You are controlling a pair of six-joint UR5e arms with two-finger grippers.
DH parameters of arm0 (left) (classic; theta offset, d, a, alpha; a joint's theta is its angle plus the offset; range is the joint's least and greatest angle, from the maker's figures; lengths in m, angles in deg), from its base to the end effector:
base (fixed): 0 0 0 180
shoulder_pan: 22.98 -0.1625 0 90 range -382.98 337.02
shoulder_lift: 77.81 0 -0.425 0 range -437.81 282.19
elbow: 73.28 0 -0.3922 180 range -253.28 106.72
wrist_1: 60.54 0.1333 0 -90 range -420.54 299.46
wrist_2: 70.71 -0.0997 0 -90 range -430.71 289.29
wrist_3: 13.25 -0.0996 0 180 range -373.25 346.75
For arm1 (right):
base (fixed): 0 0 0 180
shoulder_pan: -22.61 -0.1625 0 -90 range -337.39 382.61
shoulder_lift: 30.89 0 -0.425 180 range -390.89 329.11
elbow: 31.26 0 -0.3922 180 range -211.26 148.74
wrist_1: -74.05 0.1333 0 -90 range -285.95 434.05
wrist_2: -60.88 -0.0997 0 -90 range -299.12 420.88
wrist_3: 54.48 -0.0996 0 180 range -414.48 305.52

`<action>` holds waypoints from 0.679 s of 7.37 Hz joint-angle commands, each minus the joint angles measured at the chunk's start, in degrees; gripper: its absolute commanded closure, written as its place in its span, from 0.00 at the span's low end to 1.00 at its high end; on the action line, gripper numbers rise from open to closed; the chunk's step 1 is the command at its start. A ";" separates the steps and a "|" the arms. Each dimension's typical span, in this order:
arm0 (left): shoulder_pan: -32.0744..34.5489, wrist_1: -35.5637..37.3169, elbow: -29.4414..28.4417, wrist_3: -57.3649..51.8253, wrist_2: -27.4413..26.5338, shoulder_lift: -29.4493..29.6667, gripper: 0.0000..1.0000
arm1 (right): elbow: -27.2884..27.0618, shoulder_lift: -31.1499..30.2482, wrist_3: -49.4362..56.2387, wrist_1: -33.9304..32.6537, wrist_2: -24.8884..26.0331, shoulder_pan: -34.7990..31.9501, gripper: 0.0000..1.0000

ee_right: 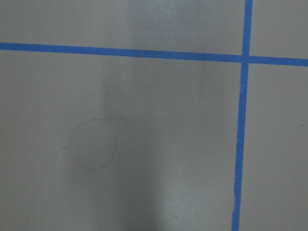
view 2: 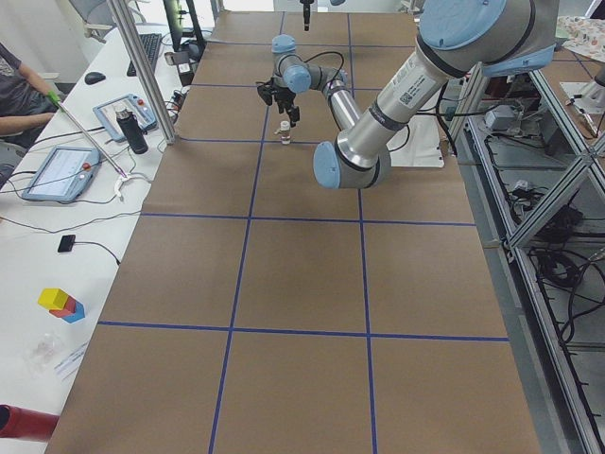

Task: Assemble PPR valve and pipe with both arms
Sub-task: 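Lift the left gripper off the valve while the right gripper reaches the metal fitting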

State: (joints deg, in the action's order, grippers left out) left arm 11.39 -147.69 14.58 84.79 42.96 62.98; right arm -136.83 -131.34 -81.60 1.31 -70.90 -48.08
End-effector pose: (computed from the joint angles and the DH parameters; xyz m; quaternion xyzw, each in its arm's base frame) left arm 0.5444 -0.4854 0.1289 -0.0972 0.4139 -0.2517 0.8694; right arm -0.0803 -0.4317 0.5762 0.0287 -0.3929 -0.0066 0.9191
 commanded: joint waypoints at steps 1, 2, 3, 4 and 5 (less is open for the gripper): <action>0.70 0.50 15.71 -8.26 0.06 -13.13 0.00 | -0.77 -0.80 -16.43 14.08 2.59 9.65 0.00; 1.40 0.50 19.50 -9.87 0.06 -16.40 0.00 | -3.38 -0.89 -18.22 14.29 2.59 13.51 0.00; 1.58 0.41 22.15 -10.32 0.06 -18.69 0.00 | -7.15 -2.72 -24.68 14.30 3.11 17.73 0.00; 1.58 0.41 23.05 -14.24 0.06 -19.93 0.00 | -9.97 -4.04 -32.84 14.38 8.33 24.30 0.00; 1.67 0.32 24.62 -17.85 -0.03 -22.82 0.00 | -14.09 -7.18 -35.09 14.38 17.09 32.63 0.00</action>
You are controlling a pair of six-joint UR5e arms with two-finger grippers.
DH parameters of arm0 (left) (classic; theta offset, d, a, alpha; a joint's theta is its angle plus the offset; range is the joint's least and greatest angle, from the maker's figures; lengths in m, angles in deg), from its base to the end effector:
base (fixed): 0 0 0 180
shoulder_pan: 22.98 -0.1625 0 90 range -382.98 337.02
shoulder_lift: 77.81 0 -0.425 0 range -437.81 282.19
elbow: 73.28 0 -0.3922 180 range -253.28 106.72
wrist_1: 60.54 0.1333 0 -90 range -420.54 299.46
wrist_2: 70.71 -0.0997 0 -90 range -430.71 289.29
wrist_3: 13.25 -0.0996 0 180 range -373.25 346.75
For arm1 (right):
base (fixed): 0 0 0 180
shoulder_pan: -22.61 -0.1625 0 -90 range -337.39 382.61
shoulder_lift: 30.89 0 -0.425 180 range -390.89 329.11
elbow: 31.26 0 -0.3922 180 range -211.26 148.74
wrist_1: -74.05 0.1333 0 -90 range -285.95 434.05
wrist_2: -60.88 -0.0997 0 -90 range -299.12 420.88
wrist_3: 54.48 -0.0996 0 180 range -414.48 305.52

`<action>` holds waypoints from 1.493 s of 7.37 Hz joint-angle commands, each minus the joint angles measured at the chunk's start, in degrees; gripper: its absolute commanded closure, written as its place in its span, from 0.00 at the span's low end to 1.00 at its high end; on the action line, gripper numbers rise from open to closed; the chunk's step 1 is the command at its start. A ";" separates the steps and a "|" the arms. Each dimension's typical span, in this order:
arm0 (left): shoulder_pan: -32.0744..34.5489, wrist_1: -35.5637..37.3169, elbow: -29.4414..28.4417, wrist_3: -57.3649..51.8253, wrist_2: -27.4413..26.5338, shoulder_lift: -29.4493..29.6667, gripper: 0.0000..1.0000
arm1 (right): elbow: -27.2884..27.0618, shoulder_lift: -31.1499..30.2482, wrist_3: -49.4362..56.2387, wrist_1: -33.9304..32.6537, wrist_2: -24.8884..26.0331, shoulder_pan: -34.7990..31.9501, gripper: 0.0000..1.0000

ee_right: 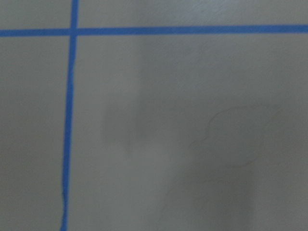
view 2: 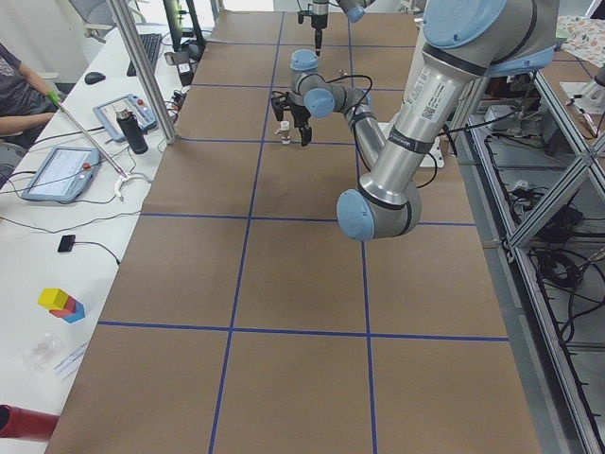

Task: Assemble PPR valve and pipe with both arms
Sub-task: 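Lift the left gripper off the valve while the right gripper reaches the metal fitting, then grasp the small metal fitting with the right gripper and lift it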

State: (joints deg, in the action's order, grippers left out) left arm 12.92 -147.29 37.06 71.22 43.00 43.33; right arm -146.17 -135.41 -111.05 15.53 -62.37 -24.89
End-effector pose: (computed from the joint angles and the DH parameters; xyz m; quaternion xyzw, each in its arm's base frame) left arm 0.4301 -0.4265 0.2058 -0.0339 0.4403 -0.1530 0.8841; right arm -0.2183 -0.3547 0.4987 0.0189 -0.4339 0.0082 0.9007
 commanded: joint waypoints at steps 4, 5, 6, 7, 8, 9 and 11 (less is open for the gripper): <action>0.22 0.01 2.51 -5.72 -0.33 -3.81 0.00 | -5.76 -5.87 -1.37 3.85 13.29 17.78 0.07; 0.22 0.01 2.51 -5.63 -0.33 -3.81 0.00 | -5.59 -5.87 -1.36 3.85 14.78 19.62 0.07; 0.13 0.01 2.51 -5.54 -0.33 -3.72 0.00 | -5.24 -5.96 -1.27 3.85 15.06 19.90 0.10; 0.22 0.01 2.42 -5.54 -0.33 -3.72 0.00 | -5.15 -5.96 -1.27 3.85 14.97 20.16 0.13; 0.22 0.01 2.33 -5.54 -0.33 -3.72 0.00 | -4.80 -6.13 -1.27 3.85 14.89 20.25 0.15; 0.22 0.01 2.24 -5.54 -0.33 -3.81 0.00 | -4.45 -6.48 -1.27 3.85 14.89 20.25 0.16; 0.22 0.01 2.16 -5.54 -0.33 -3.81 0.00 | -3.74 -6.48 -1.36 3.85 14.45 20.43 0.19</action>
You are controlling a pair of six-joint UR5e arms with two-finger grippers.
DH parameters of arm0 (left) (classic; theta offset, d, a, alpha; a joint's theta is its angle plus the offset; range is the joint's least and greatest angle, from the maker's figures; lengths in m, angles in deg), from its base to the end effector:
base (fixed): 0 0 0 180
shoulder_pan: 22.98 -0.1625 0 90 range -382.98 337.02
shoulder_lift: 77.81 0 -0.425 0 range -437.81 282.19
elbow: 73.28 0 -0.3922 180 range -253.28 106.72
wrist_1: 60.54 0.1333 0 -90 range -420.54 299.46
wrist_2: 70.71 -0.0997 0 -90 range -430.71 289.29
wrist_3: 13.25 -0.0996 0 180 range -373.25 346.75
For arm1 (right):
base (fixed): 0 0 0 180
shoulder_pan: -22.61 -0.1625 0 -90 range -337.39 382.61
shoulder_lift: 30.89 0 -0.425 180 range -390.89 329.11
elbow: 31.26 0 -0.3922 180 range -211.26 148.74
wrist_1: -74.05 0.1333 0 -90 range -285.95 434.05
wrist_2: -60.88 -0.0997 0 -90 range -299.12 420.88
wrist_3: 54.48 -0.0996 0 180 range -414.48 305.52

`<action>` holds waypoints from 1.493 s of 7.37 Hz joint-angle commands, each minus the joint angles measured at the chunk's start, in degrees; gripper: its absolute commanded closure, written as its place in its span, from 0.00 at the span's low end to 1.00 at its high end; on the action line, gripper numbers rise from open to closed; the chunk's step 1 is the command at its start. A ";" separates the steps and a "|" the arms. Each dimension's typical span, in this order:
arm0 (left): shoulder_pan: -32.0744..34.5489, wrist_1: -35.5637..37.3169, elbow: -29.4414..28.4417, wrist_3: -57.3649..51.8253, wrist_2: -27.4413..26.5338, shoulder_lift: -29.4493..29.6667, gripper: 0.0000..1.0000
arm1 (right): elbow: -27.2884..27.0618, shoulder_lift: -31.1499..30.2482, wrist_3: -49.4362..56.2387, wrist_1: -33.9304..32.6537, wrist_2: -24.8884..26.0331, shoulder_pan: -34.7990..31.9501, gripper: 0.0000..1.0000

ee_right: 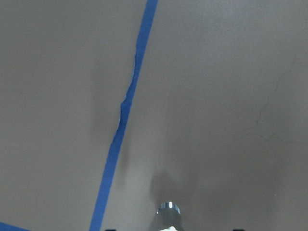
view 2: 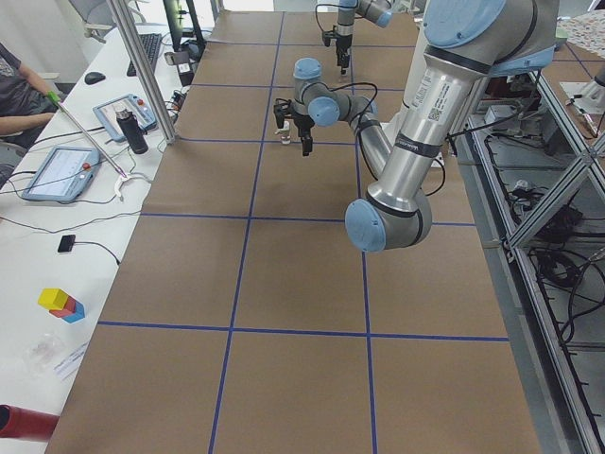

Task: Assemble PPR valve and pipe with both arms
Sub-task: 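Grasp the small metal fitting with the right gripper and lift it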

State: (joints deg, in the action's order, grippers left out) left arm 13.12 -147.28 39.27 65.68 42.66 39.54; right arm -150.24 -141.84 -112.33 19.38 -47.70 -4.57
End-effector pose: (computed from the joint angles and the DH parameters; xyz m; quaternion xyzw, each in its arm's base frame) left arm 0.4156 -0.4192 0.2303 -0.0153 0.4297 -0.1166 0.8953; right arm -0.2860 -0.2611 0.5048 0.0501 -0.3910 -0.0993 0.9136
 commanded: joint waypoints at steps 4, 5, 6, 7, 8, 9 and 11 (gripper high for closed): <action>-0.06 0.00 -0.14 0.09 0.00 -0.01 0.00 | 0.68 0.56 -0.51 0.09 -0.31 1.07 0.22; 0.03 0.00 -0.14 0.09 0.00 -0.01 0.00 | 0.77 0.56 -0.51 0.09 -0.31 1.07 0.27; -0.06 0.00 -0.14 0.09 0.00 -0.10 0.00 | 1.03 0.56 -0.51 0.09 -0.31 1.07 0.36; 0.03 0.00 -0.14 0.09 0.00 -0.10 0.00 | 1.04 0.48 -0.51 0.09 -0.40 1.07 0.59; 0.03 0.00 -0.05 0.18 0.00 -0.01 0.00 | 1.04 0.48 -0.51 0.09 -0.40 1.07 0.95; -0.06 0.00 -0.14 1.13 0.00 -0.01 0.00 | 1.04 0.56 -0.51 0.18 -0.49 1.07 1.00; -0.15 0.00 -0.23 1.23 0.00 -0.01 0.00 | 0.51 0.56 -0.51 0.18 -0.67 0.98 1.00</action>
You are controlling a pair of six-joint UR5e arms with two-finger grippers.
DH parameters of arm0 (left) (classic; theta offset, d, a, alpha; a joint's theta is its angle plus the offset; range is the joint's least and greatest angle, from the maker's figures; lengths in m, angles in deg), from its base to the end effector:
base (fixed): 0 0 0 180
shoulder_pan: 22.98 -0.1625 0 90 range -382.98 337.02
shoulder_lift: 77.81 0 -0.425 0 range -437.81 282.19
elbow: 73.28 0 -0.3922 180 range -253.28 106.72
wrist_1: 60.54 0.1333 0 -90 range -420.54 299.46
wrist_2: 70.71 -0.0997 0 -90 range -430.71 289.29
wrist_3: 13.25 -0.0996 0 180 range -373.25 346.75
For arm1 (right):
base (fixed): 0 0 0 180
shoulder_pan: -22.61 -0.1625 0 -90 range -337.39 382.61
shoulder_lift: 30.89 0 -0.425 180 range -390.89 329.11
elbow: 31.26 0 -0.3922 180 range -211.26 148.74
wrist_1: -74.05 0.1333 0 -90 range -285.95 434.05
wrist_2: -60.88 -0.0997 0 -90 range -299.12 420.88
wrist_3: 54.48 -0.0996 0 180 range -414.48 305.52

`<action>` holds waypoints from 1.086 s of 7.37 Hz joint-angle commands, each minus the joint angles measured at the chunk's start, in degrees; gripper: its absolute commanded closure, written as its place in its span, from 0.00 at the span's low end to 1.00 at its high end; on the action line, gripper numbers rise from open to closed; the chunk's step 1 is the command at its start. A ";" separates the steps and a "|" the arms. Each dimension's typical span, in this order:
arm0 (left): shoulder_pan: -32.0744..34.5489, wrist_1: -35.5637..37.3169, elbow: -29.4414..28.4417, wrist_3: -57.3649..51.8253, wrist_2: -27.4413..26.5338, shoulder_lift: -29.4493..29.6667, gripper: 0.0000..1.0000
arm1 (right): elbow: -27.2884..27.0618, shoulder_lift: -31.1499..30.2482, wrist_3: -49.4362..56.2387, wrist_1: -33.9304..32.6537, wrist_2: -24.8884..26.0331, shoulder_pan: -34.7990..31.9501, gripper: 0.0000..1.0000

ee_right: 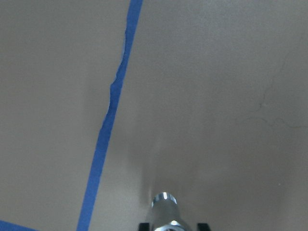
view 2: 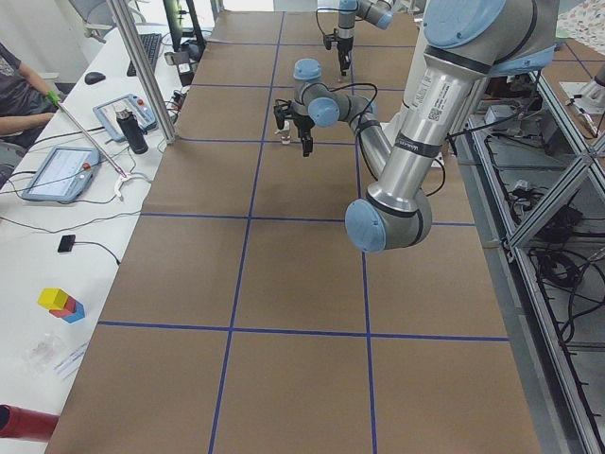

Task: Assemble PPR valve and pipe with both arms
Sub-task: 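Grasp the small metal fitting with the right gripper and lift it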

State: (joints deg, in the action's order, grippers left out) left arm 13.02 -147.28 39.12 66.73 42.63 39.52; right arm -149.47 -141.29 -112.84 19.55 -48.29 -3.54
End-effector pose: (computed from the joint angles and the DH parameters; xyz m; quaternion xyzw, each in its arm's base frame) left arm 0.4170 -0.4190 0.2315 -0.0201 0.4283 -0.1245 0.8948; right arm -0.2945 -0.2567 0.5076 0.0403 -0.3933 -0.1053 0.9125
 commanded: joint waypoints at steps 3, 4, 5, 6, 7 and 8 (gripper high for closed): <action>-0.05 0.00 0.10 0.18 0.04 0.00 0.00 | -1.23 0.80 0.09 -0.16 -3.48 -3.54 1.00; 0.21 -0.09 0.97 -0.95 0.38 -1.47 0.00 | -0.88 2.98 0.09 -0.77 -4.89 -4.60 1.00; 0.39 -0.18 2.55 -4.97 0.47 -3.40 0.00 | 0.25 5.70 0.00 -1.56 -5.60 -6.53 1.00; 1.00 -0.18 3.34 -8.14 0.48 -5.60 0.00 | 0.26 11.47 0.00 -8.71 -6.92 -9.07 1.00; 2.40 -0.18 4.40 -11.83 0.74 -8.40 0.00 | 0.17 21.36 -0.26 -20.00 -8.06 -11.01 1.00; 4.59 -0.44 4.75 -16.56 0.83 -11.13 0.00 | 0.35 31.20 -0.53 -32.38 -7.81 -11.46 1.00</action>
State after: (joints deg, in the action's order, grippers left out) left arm 15.40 -147.51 43.07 55.57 43.29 31.77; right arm -149.27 -121.88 -113.07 1.44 -55.67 -13.57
